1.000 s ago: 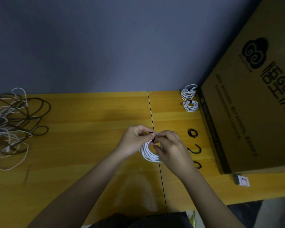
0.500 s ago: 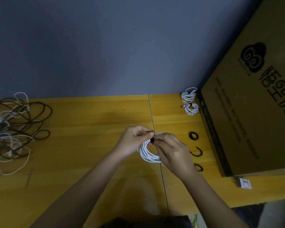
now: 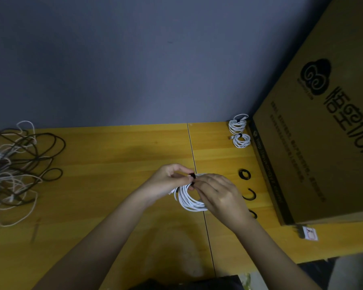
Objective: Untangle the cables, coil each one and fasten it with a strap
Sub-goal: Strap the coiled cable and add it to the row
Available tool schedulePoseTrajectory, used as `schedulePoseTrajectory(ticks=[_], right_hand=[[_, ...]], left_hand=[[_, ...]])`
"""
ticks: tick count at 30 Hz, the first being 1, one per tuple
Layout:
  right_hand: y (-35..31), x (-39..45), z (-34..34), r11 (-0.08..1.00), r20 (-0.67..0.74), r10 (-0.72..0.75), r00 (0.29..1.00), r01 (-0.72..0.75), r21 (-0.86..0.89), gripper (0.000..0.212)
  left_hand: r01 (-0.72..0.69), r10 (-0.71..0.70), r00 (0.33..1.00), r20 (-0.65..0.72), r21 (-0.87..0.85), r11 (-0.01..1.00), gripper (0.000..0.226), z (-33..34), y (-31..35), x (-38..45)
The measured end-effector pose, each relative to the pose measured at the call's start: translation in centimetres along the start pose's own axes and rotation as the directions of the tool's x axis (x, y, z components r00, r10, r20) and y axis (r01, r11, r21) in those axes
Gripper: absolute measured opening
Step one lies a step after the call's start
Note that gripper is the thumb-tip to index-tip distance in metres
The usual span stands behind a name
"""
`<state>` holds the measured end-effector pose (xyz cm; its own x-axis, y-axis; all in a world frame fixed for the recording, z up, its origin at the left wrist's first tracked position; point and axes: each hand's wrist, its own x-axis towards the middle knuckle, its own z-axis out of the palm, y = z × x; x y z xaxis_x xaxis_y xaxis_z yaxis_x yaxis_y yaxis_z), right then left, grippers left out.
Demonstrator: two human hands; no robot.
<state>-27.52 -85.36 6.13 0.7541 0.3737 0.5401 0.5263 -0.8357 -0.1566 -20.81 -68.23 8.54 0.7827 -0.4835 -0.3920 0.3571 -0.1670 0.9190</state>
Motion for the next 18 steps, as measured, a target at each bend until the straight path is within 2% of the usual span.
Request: schedulePoseTrajectory(ticks=[2, 5, 8, 11, 12, 14, 15, 16, 18], right_hand=[[-0.3, -0.1, 0.1, 0.997, 0.008, 0.054, 0.999, -0.054, 0.054, 0.012], [-0.8, 0.3, 0.1, 0.959, 0.022, 0.215, 0.976, -0.216, 0.181, 0.015], [-0.9, 0.6, 0.2, 0.892, 0.014, 0.369, 0.929, -0.358, 0.275, 0.015], [-1.2, 1.0, 0.0, 0.798, 0.106, 0.471, 0.876, -0.474, 0.371, 0.002], [-1.3, 1.3, -0.2, 0.74, 0.151, 0.529, 0.835, -0.541, 0.401, 0.011], [-1.2, 2.0, -0.8, 0.502, 0.305, 0.645, 0.701, -0.689, 0.522, 0.033], [-1.0, 2.3, -1.1, 0.4, 0.359, 0.663, 0.657, -0.716, 0.573, 0.037], [-0.7, 2.5, -1.2, 0.356, 0.378, 0.663, 0.646, -0.717, 0.599, 0.037], [-0.4, 2.6, -1.5, 0.339, 0.389, 0.658, 0.645, -0.715, 0.612, 0.03]], left_hand=[[-0.019, 0.018, 0.999, -0.032, -0.022, 1.0, 0.014, 0.1, -0.3, -0.2], [-0.087, 0.082, 0.993, -0.085, -0.058, 0.995, 0.015, 0.7, -0.6, -0.3], [-0.124, 0.119, 0.991, -0.067, -0.063, 0.99, 0.017, 0.9, -0.8, -0.5], [-0.134, 0.133, 0.991, -0.026, -0.054, 0.989, 0.014, 0.5, -0.8, -0.8], [-0.138, 0.138, 0.99, -0.003, -0.05, 0.989, 0.014, 0.4, -0.8, -0.9], [-0.157, 0.158, 0.987, 0.042, -0.024, 0.987, 0.014, 0.1, -0.7, -1.0], [-0.168, 0.168, 0.984, 0.063, -0.003, 0.986, 0.015, 0.0, -0.8, -1.0], [-0.178, 0.176, 0.981, 0.085, 0.018, 0.984, 0.015, -0.1, -0.8, -1.0], [-0.191, 0.185, 0.976, 0.112, 0.045, 0.981, 0.015, -0.1, -0.8, -0.9]])
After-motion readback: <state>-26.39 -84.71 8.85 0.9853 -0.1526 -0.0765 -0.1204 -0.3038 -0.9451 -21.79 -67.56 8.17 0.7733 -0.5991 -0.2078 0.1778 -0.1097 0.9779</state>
